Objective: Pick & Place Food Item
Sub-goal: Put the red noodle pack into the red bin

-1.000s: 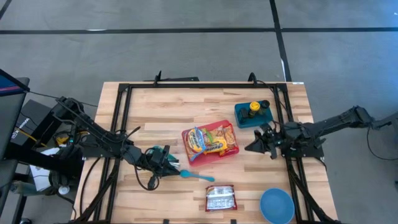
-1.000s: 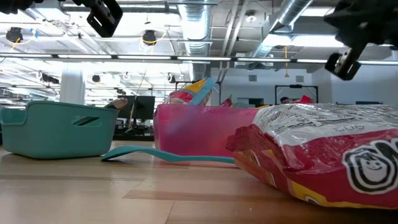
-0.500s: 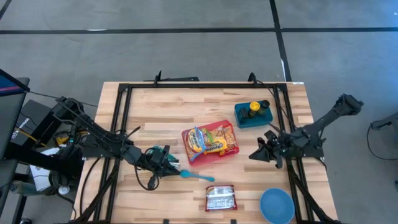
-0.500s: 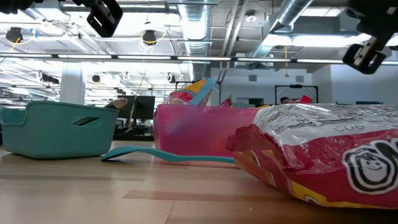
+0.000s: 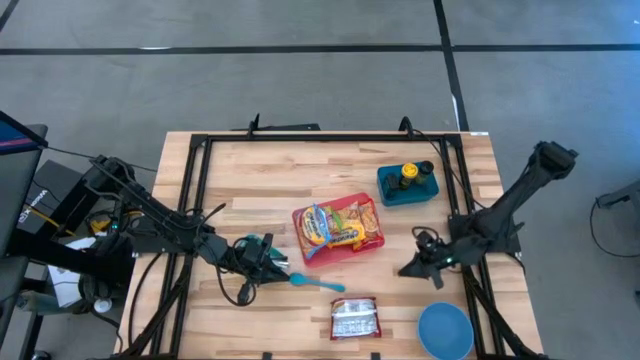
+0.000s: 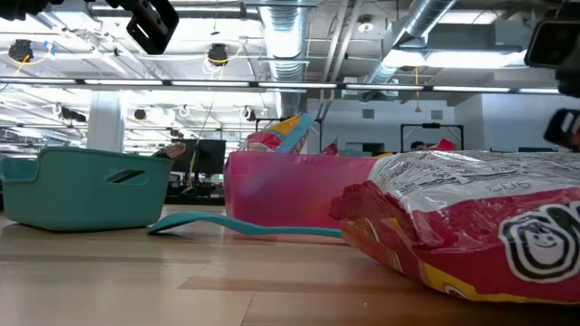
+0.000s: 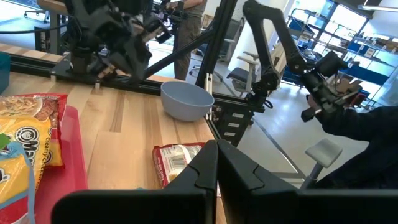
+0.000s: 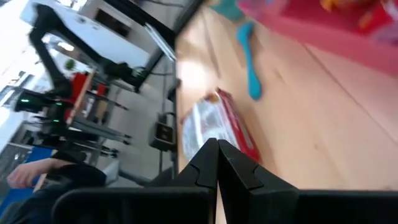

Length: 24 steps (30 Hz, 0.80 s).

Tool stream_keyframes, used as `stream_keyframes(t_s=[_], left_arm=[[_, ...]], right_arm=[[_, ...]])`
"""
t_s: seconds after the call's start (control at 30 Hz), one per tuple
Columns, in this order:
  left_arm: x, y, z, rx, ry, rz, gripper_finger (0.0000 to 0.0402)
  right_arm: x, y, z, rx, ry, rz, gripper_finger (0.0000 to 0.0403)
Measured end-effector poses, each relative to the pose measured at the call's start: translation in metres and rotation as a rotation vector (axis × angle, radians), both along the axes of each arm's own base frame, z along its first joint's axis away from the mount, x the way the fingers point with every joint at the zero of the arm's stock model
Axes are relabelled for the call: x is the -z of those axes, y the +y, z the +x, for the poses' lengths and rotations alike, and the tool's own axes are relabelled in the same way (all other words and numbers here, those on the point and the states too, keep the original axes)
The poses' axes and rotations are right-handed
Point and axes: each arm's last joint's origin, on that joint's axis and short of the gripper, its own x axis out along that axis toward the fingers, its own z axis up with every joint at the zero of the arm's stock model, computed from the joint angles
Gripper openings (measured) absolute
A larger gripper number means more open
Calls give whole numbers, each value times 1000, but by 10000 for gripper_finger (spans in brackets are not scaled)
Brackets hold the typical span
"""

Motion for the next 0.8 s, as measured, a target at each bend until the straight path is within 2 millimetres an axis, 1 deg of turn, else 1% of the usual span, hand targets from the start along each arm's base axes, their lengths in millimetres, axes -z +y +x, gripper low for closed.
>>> stream_keyframes(t_s=[0.1, 0.23, 0.53, 0.8], left_arm=[[0, 0, 0, 0, 0, 0, 0], [0, 0, 0, 0, 0, 0, 0], [0, 0, 0, 0, 0, 0, 0], [0, 0, 0, 0, 0, 0, 0]], right_arm=[[6, 6, 3, 5, 56, 5, 1], [6, 15, 11, 6, 91, -10, 1], [-4, 36, 31, -3, 130, -44, 1], [-12, 56, 50, -27, 226, -132, 1]])
